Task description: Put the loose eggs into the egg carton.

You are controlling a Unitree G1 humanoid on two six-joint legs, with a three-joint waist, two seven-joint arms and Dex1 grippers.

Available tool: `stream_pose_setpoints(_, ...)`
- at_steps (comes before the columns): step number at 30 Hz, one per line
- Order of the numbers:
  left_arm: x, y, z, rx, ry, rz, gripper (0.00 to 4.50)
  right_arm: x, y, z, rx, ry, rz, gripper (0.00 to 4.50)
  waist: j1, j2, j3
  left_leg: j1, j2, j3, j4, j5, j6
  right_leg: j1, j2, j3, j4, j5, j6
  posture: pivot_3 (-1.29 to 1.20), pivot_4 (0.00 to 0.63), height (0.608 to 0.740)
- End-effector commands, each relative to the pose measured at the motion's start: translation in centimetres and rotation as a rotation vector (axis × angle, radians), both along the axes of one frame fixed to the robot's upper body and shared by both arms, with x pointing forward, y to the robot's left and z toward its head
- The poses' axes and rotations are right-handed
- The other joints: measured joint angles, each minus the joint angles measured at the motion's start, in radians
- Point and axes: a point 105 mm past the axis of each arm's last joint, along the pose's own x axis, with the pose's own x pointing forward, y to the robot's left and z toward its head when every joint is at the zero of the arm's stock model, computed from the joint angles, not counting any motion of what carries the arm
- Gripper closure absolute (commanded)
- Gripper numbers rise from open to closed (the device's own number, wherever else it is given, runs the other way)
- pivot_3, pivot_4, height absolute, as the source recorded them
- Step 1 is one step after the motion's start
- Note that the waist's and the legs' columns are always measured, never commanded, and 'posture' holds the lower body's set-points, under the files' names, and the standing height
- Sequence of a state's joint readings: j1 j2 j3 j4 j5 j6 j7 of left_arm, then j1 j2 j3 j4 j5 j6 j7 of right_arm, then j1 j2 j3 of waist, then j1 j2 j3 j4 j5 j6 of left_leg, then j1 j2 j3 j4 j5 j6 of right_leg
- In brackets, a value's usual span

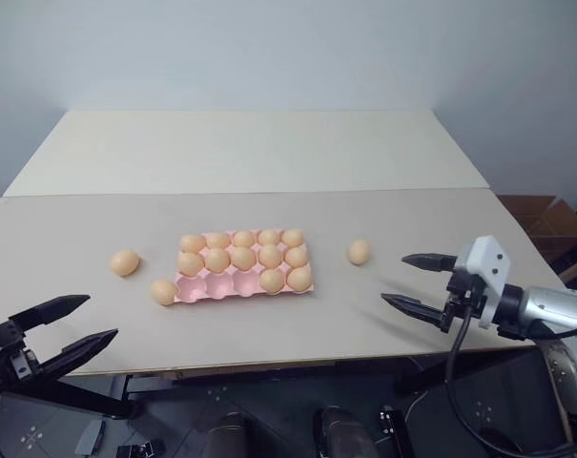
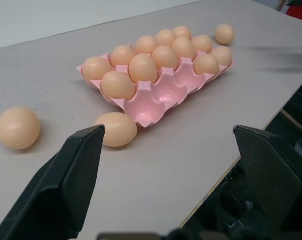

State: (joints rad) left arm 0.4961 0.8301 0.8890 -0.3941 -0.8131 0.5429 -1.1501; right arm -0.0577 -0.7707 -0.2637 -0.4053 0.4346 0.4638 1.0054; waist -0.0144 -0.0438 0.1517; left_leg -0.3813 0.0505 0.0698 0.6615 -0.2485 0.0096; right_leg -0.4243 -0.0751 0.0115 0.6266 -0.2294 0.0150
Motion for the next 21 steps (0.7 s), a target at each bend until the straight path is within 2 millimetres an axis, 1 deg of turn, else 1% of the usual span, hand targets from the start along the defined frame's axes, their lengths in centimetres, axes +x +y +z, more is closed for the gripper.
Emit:
stream_pose_setpoints(1,0.0,0.1,0.9,0.027,-0.039,-0.001,0.00,0.5,-0.2,0.9,-0.017,-0.061,-0.006,0.01,0.001,0.000,0.000,0.000,0.000,0.000,0.000,0.000,0.000,0.000,0.000,0.000,0.000,0.000,0.000,0.00,0.150,0.740)
stream_pose_setpoints(3,0.0,0.1,1.0,0.029,-0.042,-0.002,0.00,1.0,0.0,1.0,-0.011,-0.069,-0.015,0.01,0.002,0.000,0.000,0.000,0.000,0.000,0.000,0.000,0.000,0.000,0.000,0.000,0.000,0.000,0.000,0.00,0.150,0.740)
stream_pose_setpoints(6,0.1,-0.1,1.1,0.034,-0.047,-0.011,0.00,2.9,0.5,0.6,-0.022,-0.076,-0.059,0.01,-0.001,0.000,0.000,-0.001,0.000,0.001,0.000,0.000,0.000,-0.001,0.000,0.000,0.000,0.000,0.000,0.00,0.150,0.740)
stream_pose_setpoints(9,0.4,-0.4,1.3,0.034,-0.055,-0.022,0.00,6.1,0.8,-0.6,-0.065,-0.064,-0.174,0.01,-0.004,0.000,0.000,-0.002,0.000,0.002,0.000,0.000,0.000,-0.002,0.000,0.000,0.000,0.001,-0.002,0.00,0.150,0.740)
stream_pose_setpoints(11,0.5,-0.6,1.3,0.033,-0.059,-0.026,0.00,8.0,1.1,-1.5,-0.083,-0.041,-0.226,0.01,-0.002,0.000,0.000,-0.002,0.000,0.002,0.000,0.000,0.000,-0.003,0.000,0.000,0.000,0.003,-0.006,0.00,0.150,0.740)
stream_pose_setpoints(15,0.5,-0.7,1.2,0.029,-0.053,-0.020,0.00,11.0,1.4,-3.2,-0.123,0.017,-0.330,0.01,0.000,0.000,0.000,-0.004,-0.001,0.002,0.000,0.000,0.000,-0.004,0.000,0.000,0.000,0.004,-0.007,0.00,0.150,0.740)
stream_pose_setpoints(18,0.3,-0.8,1.0,0.029,-0.050,-0.017,0.00,12.3,2.0,-4.0,-0.129,0.043,-0.355,0.01,0.001,0.000,0.000,-0.007,-0.001,0.001,0.000,0.000,0.000,-0.005,0.000,0.000,-0.001,0.005,-0.006,0.00,0.150,0.740)
stream_pose_setpoints(19,0.3,-0.8,1.1,0.029,-0.050,-0.016,0.00,12.6,2.3,-4.2,-0.132,0.047,-0.358,0.01,0.001,0.000,0.000,-0.007,-0.001,0.001,0.000,0.000,0.000,-0.005,0.000,0.000,-0.001,0.007,-0.002,0.00,0.150,0.740)
stream_pose_setpoints(21,0.2,-0.8,1.1,0.031,-0.051,-0.012,0.00,12.9,2.6,-4.6,-0.141,0.065,-0.366,0.39,0.000,0.000,0.000,-0.008,-0.001,0.001,0.000,0.000,0.001,-0.005,0.000,0.000,-0.001,0.007,-0.002,0.00,0.150,0.740)
